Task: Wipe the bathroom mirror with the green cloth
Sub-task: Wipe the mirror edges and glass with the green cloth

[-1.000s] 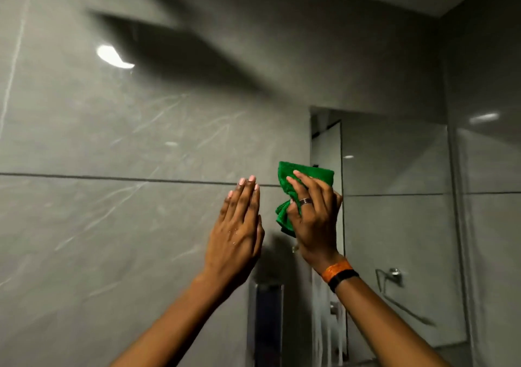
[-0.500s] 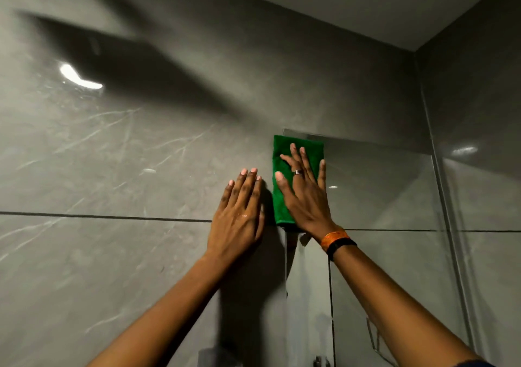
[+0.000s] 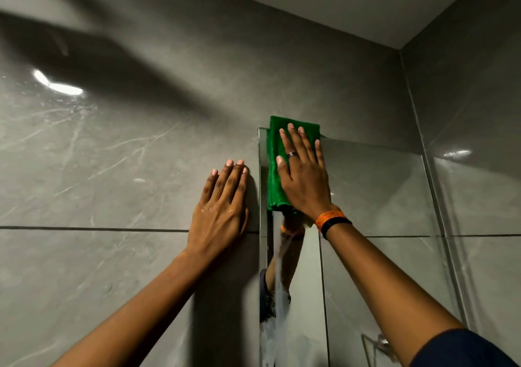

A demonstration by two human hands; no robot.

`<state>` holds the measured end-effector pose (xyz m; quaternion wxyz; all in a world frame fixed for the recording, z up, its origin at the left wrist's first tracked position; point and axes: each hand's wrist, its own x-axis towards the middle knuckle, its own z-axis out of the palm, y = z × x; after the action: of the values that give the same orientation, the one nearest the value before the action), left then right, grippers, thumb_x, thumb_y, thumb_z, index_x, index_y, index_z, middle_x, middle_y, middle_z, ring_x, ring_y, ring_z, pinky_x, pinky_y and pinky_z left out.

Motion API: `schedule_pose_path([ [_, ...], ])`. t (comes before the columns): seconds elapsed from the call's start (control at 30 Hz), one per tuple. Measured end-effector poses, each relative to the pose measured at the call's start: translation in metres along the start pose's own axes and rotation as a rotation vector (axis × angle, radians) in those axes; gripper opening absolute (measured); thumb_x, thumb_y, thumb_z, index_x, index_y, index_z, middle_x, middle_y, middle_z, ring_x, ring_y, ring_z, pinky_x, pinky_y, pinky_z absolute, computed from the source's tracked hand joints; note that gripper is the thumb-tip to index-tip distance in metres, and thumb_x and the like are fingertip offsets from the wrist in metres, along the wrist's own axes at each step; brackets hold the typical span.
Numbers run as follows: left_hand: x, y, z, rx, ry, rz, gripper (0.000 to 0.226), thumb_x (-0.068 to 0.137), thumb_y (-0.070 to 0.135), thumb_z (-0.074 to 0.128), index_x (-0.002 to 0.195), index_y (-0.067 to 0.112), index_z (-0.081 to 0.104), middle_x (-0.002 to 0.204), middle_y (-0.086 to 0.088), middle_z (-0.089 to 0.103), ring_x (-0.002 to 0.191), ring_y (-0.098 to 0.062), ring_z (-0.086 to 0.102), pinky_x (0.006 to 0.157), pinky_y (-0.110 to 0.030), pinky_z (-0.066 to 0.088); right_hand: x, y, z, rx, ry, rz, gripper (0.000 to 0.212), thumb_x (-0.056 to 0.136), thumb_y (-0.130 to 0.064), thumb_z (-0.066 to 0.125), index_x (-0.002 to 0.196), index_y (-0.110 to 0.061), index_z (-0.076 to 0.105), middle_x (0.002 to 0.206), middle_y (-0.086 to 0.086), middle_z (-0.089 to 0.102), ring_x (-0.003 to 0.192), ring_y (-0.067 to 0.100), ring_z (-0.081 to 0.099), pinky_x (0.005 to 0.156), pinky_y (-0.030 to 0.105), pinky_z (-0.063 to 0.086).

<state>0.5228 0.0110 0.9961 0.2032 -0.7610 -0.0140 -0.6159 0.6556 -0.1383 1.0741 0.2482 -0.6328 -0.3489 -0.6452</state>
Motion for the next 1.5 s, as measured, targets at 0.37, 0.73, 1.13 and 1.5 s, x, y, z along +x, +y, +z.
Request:
schedule_pose_path([
  [0.37,-0.006,0.016,0.007,0.012,0.009,0.042,0.065,0.094,0.029,0.020,0.152,0.000,0.019,0.162,-0.021,0.016,0.151,-0.035,0.010,0.124,-0.052,0.016,-0.018,0.102,-0.020,-0.043,0.024,0.255,0.062,0.101,-0.040,0.023,0.161,-0.025,0.015,0.170,-0.001,0.013,0.158,0.017,0.005,0.128,0.051,-0.005],
  [0.73,-0.016,0.022,0.008,0.045,0.043,0.084,0.063,0.098,0.031,0.018,0.151,-0.004,0.021,0.160,-0.025,0.019,0.150,-0.039,0.015,0.120,-0.058,0.023,-0.025,0.188,-0.035,-0.094,0.023,0.379,0.063,0.101,-0.039,0.019,0.160,-0.017,0.017,0.169,0.009,0.017,0.158,0.023,0.011,0.129,0.046,-0.002],
  [1.13,-0.018,0.019,0.014,0.060,0.020,0.098,0.065,0.098,0.033,0.016,0.153,-0.001,0.013,0.162,-0.024,0.010,0.152,-0.036,0.008,0.122,-0.056,0.019,-0.025,0.224,-0.060,-0.079,-0.005,0.594,0.057,0.107,-0.030,0.029,0.160,-0.015,0.015,0.170,0.010,0.012,0.157,0.025,0.010,0.129,0.043,0.005],
  [1.5,-0.056,0.025,0.017,0.015,0.000,0.079,0.062,0.100,0.031,0.020,0.155,0.003,0.011,0.164,-0.021,0.011,0.153,-0.033,0.007,0.123,-0.055,0.016,-0.111,0.204,-0.066,-0.062,-0.014,0.691,0.057,0.107,-0.027,0.030,0.161,-0.015,0.012,0.170,0.009,0.012,0.157,0.024,0.010,0.128,0.045,0.006],
])
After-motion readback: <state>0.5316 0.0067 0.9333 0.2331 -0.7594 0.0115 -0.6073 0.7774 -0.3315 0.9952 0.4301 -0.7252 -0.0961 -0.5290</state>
